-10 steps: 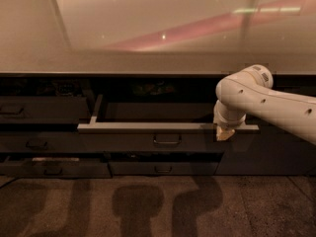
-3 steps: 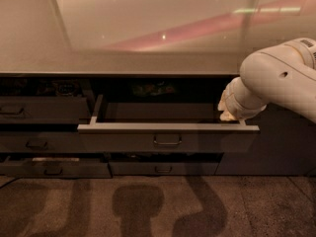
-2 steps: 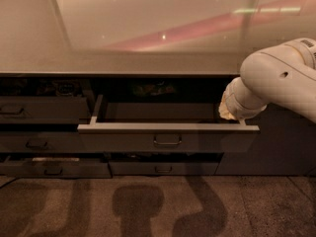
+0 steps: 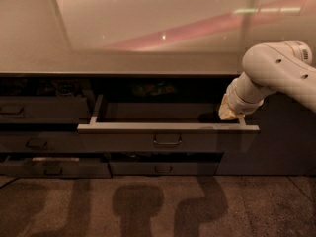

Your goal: Open top drawer

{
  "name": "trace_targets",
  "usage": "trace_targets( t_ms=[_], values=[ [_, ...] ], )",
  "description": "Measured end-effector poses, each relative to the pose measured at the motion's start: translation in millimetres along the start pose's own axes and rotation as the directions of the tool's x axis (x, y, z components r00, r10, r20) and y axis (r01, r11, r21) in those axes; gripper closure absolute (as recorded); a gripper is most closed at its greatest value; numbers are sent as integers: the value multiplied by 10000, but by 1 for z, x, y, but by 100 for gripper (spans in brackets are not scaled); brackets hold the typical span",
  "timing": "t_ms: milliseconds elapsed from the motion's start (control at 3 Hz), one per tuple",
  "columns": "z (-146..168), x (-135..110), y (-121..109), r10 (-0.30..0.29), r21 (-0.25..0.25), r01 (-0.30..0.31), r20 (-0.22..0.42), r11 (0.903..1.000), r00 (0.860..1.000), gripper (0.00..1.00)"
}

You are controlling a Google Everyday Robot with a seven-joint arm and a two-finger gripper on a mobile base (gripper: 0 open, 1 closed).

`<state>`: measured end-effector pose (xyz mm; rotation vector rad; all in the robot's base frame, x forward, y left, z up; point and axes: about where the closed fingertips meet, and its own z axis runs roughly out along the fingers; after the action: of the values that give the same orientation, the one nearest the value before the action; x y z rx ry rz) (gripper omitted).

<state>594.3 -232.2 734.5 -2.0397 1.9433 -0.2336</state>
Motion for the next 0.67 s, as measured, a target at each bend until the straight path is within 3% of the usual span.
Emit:
trace_targets(
  t_ms=[333, 667],
  values=[
    [0, 0, 0, 0, -1, 0, 2, 10000, 10000, 100],
    [4, 2, -1, 52, -343, -32, 605, 9994, 9982, 100]
  ],
)
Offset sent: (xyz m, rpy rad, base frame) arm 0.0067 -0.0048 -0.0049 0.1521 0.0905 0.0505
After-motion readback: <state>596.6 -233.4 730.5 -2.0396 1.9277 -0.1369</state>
